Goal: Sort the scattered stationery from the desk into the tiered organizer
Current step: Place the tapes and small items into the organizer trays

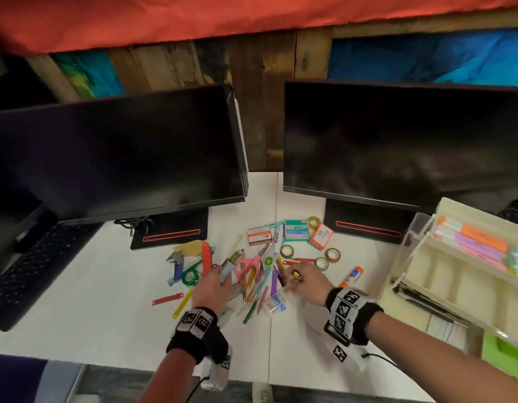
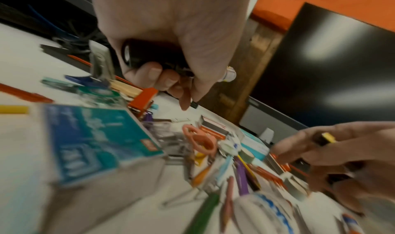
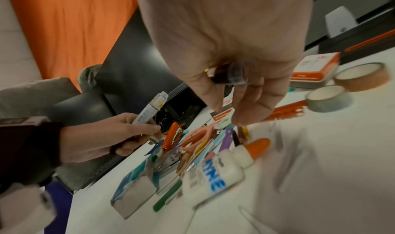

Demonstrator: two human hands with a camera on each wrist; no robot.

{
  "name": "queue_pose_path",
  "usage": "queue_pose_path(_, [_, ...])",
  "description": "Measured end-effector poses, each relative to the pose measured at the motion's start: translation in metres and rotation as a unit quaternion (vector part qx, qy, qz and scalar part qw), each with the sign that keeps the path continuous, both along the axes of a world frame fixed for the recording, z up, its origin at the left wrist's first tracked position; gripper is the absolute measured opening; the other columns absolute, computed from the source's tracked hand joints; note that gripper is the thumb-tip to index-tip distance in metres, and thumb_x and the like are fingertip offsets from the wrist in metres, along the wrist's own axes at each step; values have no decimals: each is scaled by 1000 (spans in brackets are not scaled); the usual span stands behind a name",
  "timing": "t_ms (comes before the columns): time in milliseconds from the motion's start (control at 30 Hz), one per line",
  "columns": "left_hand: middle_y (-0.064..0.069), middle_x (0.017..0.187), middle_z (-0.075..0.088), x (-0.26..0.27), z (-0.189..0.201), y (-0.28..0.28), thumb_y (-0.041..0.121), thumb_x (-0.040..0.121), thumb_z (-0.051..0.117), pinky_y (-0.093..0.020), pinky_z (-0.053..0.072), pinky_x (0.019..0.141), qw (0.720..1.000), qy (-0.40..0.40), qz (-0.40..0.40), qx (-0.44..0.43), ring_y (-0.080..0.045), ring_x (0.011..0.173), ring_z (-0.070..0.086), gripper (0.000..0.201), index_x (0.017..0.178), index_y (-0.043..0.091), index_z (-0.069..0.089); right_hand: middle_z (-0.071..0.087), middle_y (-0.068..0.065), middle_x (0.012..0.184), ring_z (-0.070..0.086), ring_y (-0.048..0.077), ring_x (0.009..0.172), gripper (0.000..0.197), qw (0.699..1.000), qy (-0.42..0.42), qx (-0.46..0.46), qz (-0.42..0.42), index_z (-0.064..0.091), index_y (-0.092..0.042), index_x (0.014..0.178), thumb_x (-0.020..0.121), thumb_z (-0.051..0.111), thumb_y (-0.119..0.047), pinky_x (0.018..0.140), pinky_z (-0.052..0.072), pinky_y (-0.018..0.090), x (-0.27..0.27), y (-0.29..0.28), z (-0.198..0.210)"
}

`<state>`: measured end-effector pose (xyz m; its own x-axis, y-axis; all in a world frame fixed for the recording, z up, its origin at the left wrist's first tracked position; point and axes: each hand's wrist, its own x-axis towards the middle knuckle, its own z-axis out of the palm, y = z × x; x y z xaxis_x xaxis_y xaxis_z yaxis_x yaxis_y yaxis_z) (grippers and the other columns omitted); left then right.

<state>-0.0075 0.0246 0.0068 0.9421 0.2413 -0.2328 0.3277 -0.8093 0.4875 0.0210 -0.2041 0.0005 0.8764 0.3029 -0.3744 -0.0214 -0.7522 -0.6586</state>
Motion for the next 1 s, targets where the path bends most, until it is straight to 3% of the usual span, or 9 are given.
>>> queue_pose_path(200, [-3,79,56,-13,0,46,28,96,49,-27,39,65,999,2,36,4,-22,74,53,19,89,12,56,29,2,151,38,23,133,41,992,-5,-83,94,45,-18,136,95,42,-14,107,33,30,34,42,-1])
queue_pose_path(267, [-8,82,61,-17,-2,60,26,95,50,-28,36,65,998,0,59,1,-26,77,55,19,87,10,57,25,2,154,34,23,136,41,989,-1,-102,107,43,-17,138,97,40,-16,109,30,31,37,49,0])
queue_pose_path(367, [-16,97,68,-21,-8,78,26,94,51,-33,41,71,996,5,87,-8,-35,92,61,22,99,7,62,22,0,155,30,21,139,42,991,-1,-97,96,42,-17,139,97,42,-13,111,27,31,41,56,-4])
queue_pose_path(467, [-15,99,69,-23,-9,84,26,94,52,-35,44,77,996,10,93,-9,-35,95,61,22,104,8,62,33,3,149,39,22,133,38,997,-10,-57,47,48,-16,133,95,43,-10,108,31,29,46,56,-9])
queue_pose_path(600, [-14,100,69,-22,-11,85,29,94,52,-36,45,80,996,17,90,-11,-34,96,62,25,104,8,61,51,8,125,54,22,112,24,999,-20,-17,-19,58,-15,114,94,45,-8,93,40,26,42,51,-11])
queue_pose_path(733, [-14,99,68,-21,-13,83,28,95,50,-33,42,74,995,16,95,-26,-34,96,61,25,104,7,60,61,0,109,58,18,100,16,1000,16,-6,-2,57,-21,96,93,46,-9,83,47,27,24,45,-14])
queue_pose_path(833, [-6,85,65,-22,-15,82,28,95,50,-29,40,69,995,19,89,-37,-29,89,63,16,90,15,56,60,-2,90,59,21,88,12,998,4,-27,-51,53,-21,81,90,49,-15,76,48,30,11,34,-10])
queue_pose_path(900, [-5,78,65,-22,-18,81,29,94,51,-32,46,70,995,23,88,-49,-27,83,65,17,81,18,53,55,-1,88,56,20,81,9,994,11,-70,-84,54,-20,85,92,48,-22,73,46,32,-3,24,-6])
queue_pose_path(1000, [-4,74,61,-22,-20,76,29,93,52,-32,47,67,995,16,83,-53,-25,75,61,18,79,18,52,46,4,112,56,25,95,25,992,23,-112,-49,51,-17,118,95,42,-21,86,44,33,-30,18,-13])
